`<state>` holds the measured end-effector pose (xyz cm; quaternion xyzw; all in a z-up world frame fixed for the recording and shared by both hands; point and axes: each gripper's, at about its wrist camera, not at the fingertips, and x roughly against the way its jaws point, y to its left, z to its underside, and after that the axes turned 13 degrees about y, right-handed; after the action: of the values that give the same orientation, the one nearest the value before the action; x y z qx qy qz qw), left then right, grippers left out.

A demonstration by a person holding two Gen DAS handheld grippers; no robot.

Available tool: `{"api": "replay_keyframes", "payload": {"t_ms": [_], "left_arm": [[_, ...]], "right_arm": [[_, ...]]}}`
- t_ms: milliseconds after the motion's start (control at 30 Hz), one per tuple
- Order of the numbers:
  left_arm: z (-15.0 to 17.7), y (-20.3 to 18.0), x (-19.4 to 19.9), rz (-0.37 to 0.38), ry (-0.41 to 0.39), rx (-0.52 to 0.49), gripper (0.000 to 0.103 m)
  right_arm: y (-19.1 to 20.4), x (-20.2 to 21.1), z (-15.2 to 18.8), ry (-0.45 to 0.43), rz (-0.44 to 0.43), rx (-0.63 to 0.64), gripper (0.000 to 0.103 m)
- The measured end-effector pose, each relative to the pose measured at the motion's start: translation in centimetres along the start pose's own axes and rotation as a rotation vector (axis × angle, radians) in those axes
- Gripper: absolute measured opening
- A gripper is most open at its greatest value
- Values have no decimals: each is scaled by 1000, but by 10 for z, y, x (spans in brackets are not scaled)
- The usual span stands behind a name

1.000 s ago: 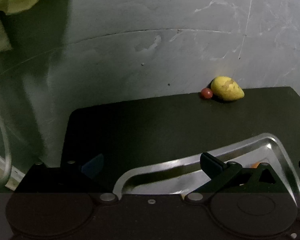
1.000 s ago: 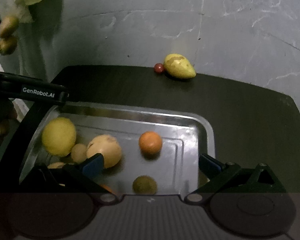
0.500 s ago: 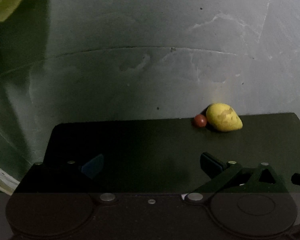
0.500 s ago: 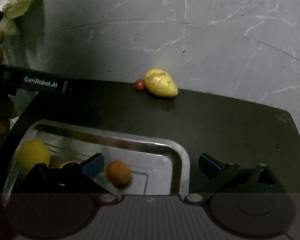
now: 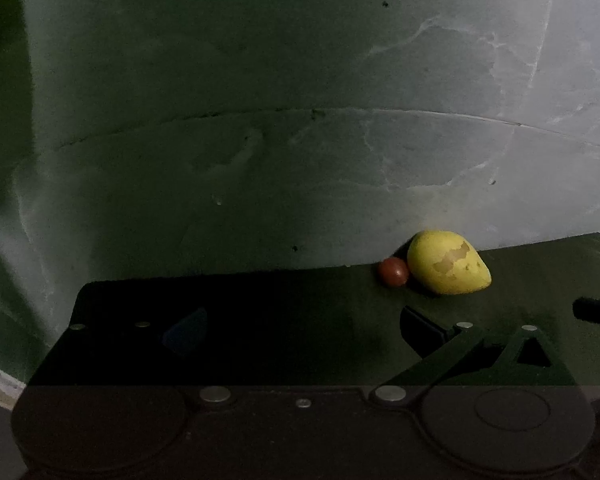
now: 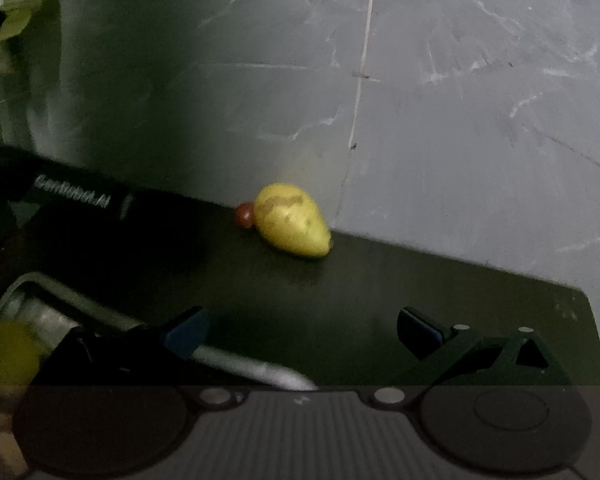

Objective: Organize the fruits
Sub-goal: 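Move both open tools back toward the yellow mango and last cherry tomato, then grasp the yellow mango with the right tool while the left tool grasps the cherry tomato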

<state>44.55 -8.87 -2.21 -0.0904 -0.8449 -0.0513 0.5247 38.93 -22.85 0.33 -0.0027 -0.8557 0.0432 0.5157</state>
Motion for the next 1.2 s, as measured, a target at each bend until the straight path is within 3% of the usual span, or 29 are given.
{"api": "replay_keyframes", "payload": {"t_ms": [300,667,900,1200], "left_arm": [[-8,1,-10,-10,13,10,102],[-22,-3,-21,28,21,58,102],[-27,-7,-26,41,30,58,102],[-31,-10,-36,62,39,40,102]], "right_arm": [[-3,-27,-28,-21,2,39,100],[4,-57,-50,-18,-20,90,80],[5,-66,-50,-31,-51,84,64],[-2,-63,-36,-41,-59,37,63]]}}
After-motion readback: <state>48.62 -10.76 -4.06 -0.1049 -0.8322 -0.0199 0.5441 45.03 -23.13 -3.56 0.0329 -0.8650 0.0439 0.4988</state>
